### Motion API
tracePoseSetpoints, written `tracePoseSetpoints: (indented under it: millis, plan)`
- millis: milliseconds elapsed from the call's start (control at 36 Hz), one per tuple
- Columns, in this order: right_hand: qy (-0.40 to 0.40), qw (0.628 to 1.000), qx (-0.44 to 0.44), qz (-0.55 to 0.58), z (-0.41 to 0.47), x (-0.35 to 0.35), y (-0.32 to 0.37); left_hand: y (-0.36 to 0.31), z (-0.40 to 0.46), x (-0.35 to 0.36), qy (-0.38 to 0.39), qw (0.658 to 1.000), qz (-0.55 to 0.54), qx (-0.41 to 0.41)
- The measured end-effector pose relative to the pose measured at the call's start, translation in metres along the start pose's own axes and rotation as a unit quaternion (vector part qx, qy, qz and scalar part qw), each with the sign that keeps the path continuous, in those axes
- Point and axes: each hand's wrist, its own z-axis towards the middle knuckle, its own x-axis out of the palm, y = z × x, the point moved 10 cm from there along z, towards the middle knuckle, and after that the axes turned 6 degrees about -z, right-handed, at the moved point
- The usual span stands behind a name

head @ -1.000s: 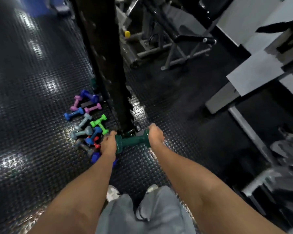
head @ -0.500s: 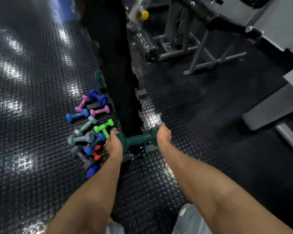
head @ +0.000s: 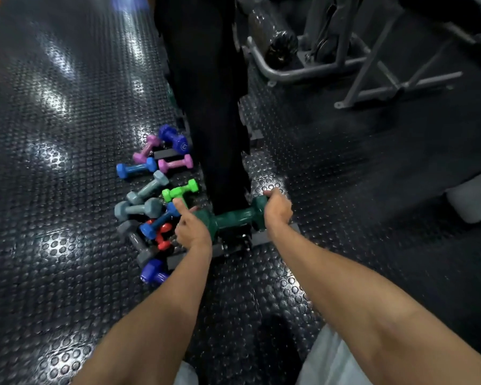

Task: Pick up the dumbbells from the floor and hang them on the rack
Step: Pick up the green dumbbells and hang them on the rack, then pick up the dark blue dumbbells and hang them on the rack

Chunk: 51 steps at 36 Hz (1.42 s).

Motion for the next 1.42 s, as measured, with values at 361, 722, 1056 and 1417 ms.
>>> tracePoseSetpoints:
  millis: [361, 722, 1056, 1417]
  plan:
    - [0.086, 0.990, 0.032, 0.105, 0.019, 0.028, 0.031, -0.011, 0.031, 0.031, 0.015, 0.996, -0.038, -0.074]
    - [-0.036, 0.998, 0.046, -0.032, -0.054, -0.023, 0.046, -0.058, -0.004, 0.017, 0.114, 0.969, 0.211, -0.054]
    - [0.179, 0.944, -0.041, -0.276, -0.251, -0.050, 0.113, -0.164, -0.150, -0.070, 0.393, 0.789, 0.472, 0.016]
    - [0.121, 0.978, 0.019, -0.167, -0.377, -0.051, 0.146, -0.262, -0.173, -0.168, 0.395, 0.764, 0.507, 0.058]
